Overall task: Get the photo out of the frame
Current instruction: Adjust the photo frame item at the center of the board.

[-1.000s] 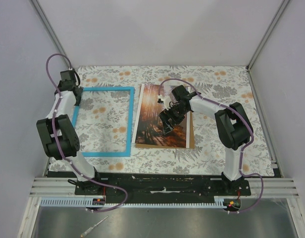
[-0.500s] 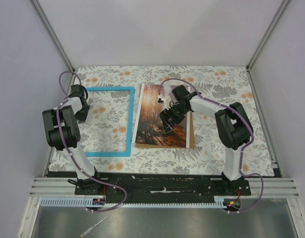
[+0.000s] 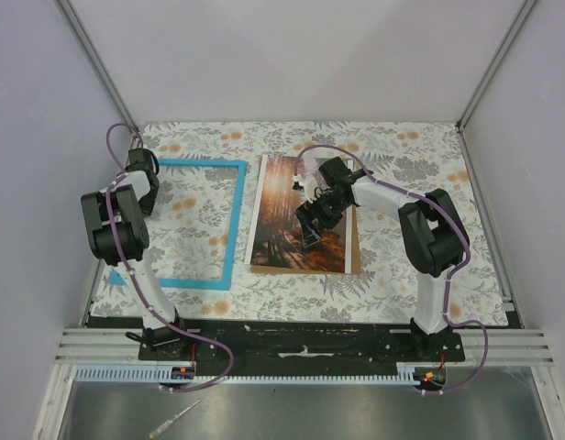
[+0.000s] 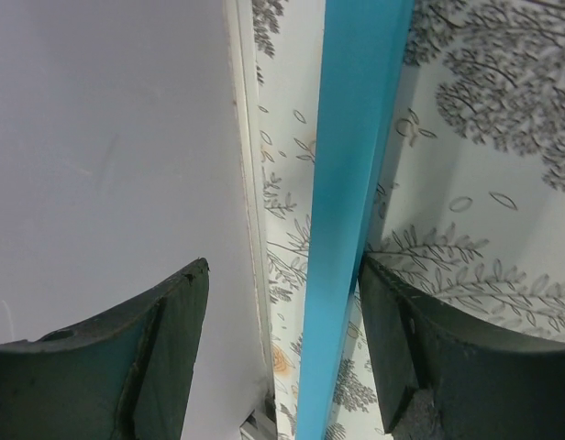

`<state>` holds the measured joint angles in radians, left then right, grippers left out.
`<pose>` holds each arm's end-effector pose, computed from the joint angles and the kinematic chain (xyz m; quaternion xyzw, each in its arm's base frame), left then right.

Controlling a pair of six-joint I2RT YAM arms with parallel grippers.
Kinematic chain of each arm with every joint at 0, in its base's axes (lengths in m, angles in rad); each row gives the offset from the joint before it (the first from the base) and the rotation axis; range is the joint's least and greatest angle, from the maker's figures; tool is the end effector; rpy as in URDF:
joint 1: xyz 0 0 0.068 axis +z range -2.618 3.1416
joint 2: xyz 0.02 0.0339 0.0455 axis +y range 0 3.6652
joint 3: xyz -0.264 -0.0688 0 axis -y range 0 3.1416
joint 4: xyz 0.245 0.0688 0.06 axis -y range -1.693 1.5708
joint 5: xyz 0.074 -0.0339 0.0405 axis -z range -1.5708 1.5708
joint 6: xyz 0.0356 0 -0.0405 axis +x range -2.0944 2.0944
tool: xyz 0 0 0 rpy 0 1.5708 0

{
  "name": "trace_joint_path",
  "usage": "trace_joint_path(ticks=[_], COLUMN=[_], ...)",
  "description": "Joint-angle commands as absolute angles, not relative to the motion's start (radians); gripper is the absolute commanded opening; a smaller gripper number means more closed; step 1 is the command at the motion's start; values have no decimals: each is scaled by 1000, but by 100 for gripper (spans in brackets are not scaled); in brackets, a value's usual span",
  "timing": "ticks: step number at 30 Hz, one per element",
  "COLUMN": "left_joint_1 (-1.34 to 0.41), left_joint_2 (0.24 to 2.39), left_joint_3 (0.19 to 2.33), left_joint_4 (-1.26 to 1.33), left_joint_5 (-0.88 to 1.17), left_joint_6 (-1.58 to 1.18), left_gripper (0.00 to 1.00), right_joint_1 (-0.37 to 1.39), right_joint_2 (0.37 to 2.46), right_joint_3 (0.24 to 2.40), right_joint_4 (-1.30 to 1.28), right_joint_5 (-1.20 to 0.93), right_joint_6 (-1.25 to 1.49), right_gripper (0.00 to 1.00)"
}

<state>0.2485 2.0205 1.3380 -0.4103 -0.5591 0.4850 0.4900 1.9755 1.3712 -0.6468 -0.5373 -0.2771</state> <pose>0.3934 0.1193 0.1508 0.0453 0.9350 0.3318 0.1163 0.3378 0.2008 0.1671 -0.3954 0.8669 0.2769 0.1247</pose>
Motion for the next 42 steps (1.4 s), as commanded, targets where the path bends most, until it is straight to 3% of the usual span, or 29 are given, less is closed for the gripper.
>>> trace_joint_path(ticks=[1, 6, 14, 26, 31, 42], left_joint_1=[273, 275, 239, -125, -233, -273], left_joint_2=[2086, 2089, 1929, 1704, 1782, 1989], left_joint_3=[1388, 1404, 1364, 1267, 1322, 1496], left_joint_4=[-396, -405, -479, -538, -560, -592], left_joint_5=[-548, -539, -338, -192, -143, -121], left_joint_6=[454, 440, 373, 362, 316, 235], left_gripper=[73, 73, 73, 75, 75, 75], right_joint_1=[474, 474, 471, 410, 347, 307], right_joint_2=[2019, 2019, 2008, 1882, 1795, 1691], right_joint_3=[1344, 1342, 1345, 1351, 1345, 1342], right_joint_4=[-652, -652, -655, -678, -677, -676], right_joint_5=[-465, -466, -476, -503, -509, -511], right_joint_6=[-290, -290, -290, -313, -318, -328], right_gripper=[98, 98, 98, 98, 98, 98])
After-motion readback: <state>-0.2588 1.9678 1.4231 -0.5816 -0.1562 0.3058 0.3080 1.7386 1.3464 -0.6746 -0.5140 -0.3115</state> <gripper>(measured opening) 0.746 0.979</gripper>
